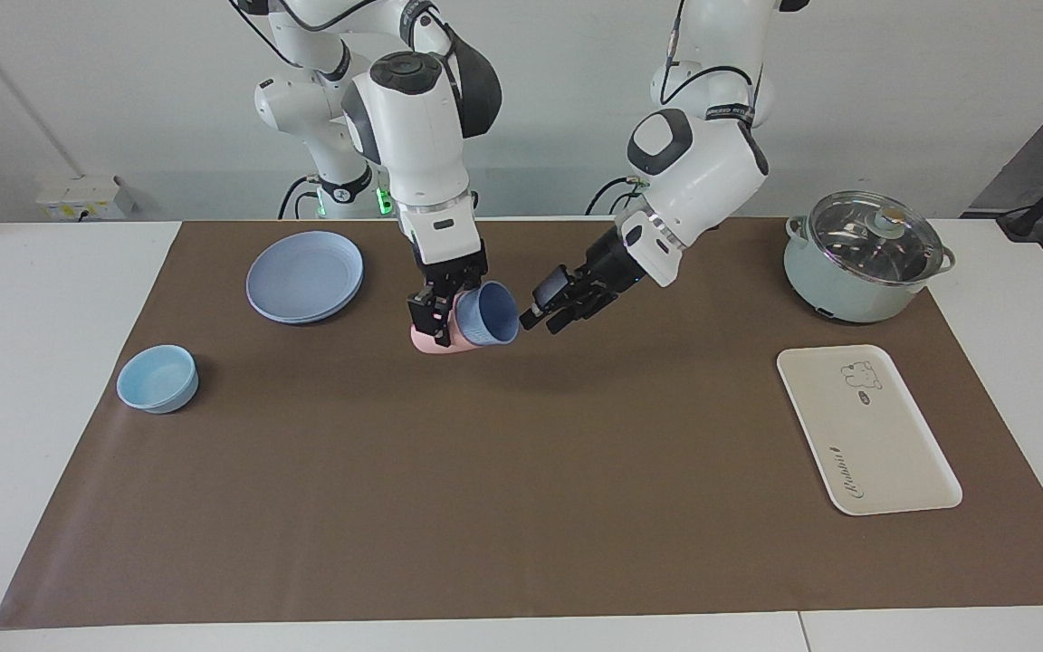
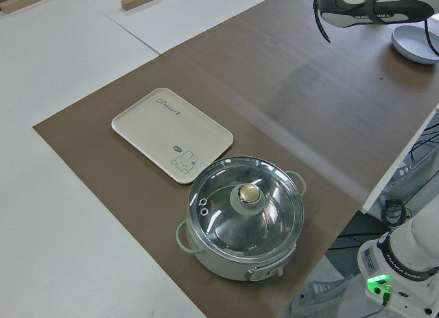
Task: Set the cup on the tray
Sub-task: 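Grasp the blue cup with the left gripper and pull it out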
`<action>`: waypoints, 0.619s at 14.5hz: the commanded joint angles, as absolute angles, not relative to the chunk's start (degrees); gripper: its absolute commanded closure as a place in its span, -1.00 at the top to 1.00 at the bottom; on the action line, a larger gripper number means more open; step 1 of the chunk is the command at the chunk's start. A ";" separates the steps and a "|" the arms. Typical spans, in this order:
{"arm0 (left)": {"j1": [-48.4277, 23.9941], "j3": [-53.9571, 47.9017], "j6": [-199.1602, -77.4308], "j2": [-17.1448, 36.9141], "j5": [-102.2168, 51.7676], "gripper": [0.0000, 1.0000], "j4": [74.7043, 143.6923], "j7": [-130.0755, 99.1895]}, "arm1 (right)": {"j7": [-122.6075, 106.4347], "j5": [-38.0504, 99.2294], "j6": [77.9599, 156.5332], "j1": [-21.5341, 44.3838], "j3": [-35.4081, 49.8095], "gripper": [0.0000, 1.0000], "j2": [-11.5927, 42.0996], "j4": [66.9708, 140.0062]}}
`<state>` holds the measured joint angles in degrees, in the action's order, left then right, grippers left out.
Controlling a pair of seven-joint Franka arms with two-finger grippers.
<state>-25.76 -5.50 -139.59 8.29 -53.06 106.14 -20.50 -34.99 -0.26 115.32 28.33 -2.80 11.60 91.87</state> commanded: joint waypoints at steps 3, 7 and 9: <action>-29.44 -4.57 -140.01 7.47 -56.59 0.02 106.35 -20.83 | -33.40 -1.85 115.14 27.95 -2.55 -1.00 12.22 90.53; -30.84 -4.57 -140.01 7.47 -56.69 -0.30 106.17 -20.83 | -33.40 -1.85 115.22 27.95 -2.55 -1.00 12.30 90.53; -31.03 -4.39 -139.83 7.56 -55.81 -0.98 106.17 -20.39 | -33.40 -1.85 115.40 27.86 -2.55 -1.00 12.30 90.62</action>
<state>-29.17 -5.26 -140.00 8.17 -55.45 105.31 -20.59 -34.99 -0.36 114.77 28.32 -2.79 11.73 91.84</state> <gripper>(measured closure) 0.652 0.154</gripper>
